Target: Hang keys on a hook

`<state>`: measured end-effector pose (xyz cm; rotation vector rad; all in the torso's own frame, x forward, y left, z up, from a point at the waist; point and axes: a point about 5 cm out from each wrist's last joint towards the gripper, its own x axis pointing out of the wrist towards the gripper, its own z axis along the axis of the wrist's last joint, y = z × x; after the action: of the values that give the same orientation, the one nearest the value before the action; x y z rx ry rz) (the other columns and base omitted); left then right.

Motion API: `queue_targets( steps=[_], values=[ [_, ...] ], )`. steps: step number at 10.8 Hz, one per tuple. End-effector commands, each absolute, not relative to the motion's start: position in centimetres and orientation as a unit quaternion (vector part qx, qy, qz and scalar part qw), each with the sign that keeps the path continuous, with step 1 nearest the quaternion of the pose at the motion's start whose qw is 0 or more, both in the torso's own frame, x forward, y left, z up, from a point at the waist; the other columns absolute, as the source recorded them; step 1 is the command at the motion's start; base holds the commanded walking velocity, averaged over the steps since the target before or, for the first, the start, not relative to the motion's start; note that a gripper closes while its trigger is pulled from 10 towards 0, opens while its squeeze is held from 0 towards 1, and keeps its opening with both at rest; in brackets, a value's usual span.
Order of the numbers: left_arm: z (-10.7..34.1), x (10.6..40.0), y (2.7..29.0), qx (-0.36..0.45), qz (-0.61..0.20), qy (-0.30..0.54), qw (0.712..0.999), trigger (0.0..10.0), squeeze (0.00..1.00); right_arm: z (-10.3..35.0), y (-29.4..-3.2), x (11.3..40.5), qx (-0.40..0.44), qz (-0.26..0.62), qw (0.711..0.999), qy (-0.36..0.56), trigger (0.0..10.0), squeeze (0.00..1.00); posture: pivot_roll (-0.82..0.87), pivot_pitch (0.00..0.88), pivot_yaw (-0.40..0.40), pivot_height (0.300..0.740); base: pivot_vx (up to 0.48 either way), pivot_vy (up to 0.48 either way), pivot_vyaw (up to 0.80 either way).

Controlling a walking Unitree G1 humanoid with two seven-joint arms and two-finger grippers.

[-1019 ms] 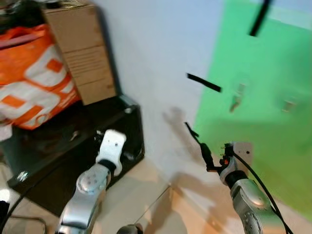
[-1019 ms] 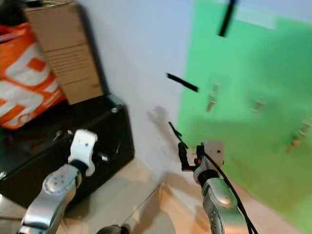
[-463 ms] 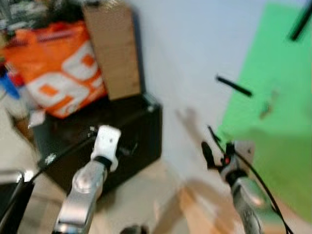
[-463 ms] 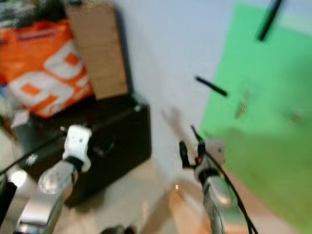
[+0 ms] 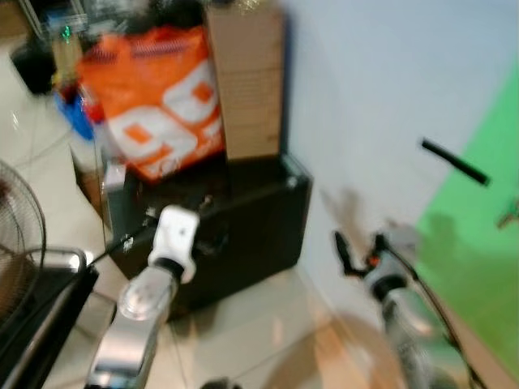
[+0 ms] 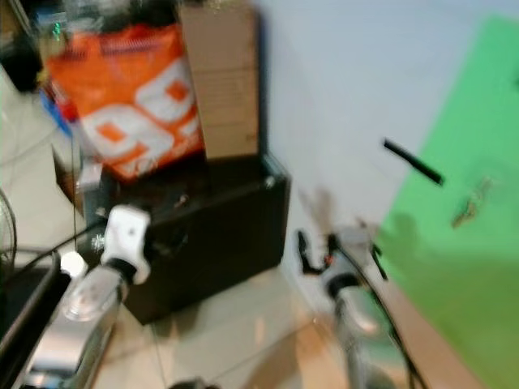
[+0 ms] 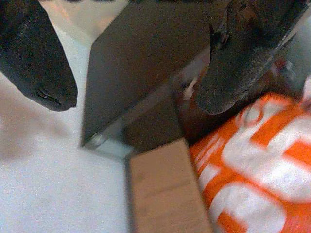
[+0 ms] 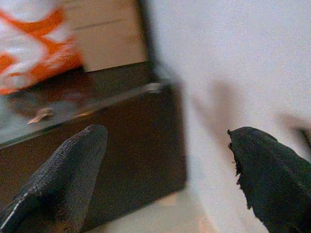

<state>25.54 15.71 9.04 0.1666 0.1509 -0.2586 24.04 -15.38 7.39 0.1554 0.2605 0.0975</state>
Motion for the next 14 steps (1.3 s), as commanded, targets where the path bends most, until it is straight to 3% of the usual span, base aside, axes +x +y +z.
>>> queue_targets(
  steps=[1, 11, 14],
  values=[
    [9.63, 25.73, 15.53, 0.084, -0.128, 0.062, 0.986, 10.0, 0.4, 7.59, -15.85, 24.29, 0.065, 0.041, 0.989, 0.128, 10.0, 1.0, -0.07, 0.0, 0.048, 0.74, 0.251, 0.0, 0.0],
    [9.59, 25.68, 15.32, 0.076, -0.121, 0.061, 0.988, 10.0, 0.42, 7.98, -16.29, 24.66, 0.049, 0.047, 0.99, 0.12, 10.0, 1.0, -0.07, 0.0, 0.02, 0.74, 0.293, 0.0, 0.0],
    [9.61, 25.61, 15.4, 0.075, -0.122, 0.061, 0.988, 10.0, 0.42, 7.92, -16.24, 24.79, 0.04, 0.041, 0.991, 0.12, 10.0, 1.0, -0.07, 0.0, 0.021, 0.74, 0.314, 0.0, 0.78]
  ],
)
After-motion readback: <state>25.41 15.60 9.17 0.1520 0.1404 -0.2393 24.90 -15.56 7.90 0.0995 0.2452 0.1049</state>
